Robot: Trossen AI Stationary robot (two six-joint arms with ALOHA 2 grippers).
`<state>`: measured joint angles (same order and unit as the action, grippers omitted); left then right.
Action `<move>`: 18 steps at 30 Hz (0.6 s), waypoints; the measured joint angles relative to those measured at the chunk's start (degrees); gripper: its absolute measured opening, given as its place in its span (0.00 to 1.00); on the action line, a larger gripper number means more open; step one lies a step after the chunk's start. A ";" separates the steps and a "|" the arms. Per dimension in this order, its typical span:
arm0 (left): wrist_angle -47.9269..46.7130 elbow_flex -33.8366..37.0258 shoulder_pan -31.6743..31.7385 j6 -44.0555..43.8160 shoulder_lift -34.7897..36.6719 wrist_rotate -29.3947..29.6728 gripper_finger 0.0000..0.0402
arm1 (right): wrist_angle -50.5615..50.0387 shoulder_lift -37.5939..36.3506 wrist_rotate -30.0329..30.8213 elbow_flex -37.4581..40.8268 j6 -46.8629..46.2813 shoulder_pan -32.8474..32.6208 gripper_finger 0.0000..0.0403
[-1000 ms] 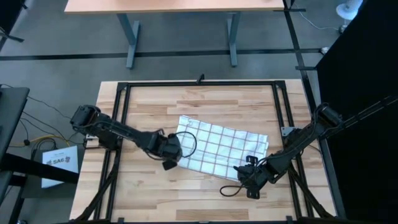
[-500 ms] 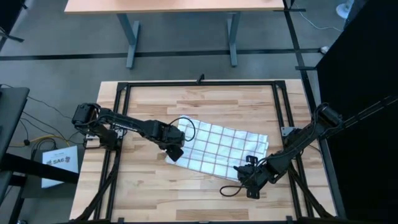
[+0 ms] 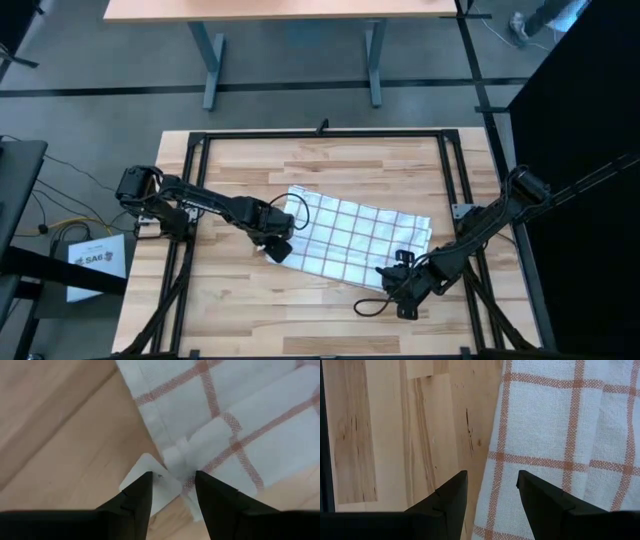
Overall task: Roll towel
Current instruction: Fold the white patterned towel
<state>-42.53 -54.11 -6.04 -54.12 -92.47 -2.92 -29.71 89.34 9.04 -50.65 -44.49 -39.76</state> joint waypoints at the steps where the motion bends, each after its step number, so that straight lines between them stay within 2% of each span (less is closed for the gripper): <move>1: 0.54 0.00 0.00 0.01 0.00 0.00 0.33 | 0.02 0.00 0.00 0.00 0.00 0.02 0.40; 7: 2.90 0.00 0.00 2.13 0.00 -0.02 0.32 | 0.00 0.00 0.00 0.00 -0.02 0.04 0.40; 10: 2.94 0.00 0.00 3.01 0.00 -0.10 0.23 | 0.00 0.00 0.00 0.00 -0.02 0.04 0.40; 14: 2.94 0.00 0.00 4.31 0.00 -0.17 0.06 | -0.01 0.00 0.00 0.00 -0.04 0.04 0.40; 18: 2.94 0.00 0.00 4.79 0.00 -0.22 0.02 | 0.00 -0.02 0.00 0.02 -0.06 0.04 0.40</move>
<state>-39.59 -54.11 -6.04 -49.33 -92.47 -3.14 -29.71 89.32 9.03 -50.64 -44.55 -39.72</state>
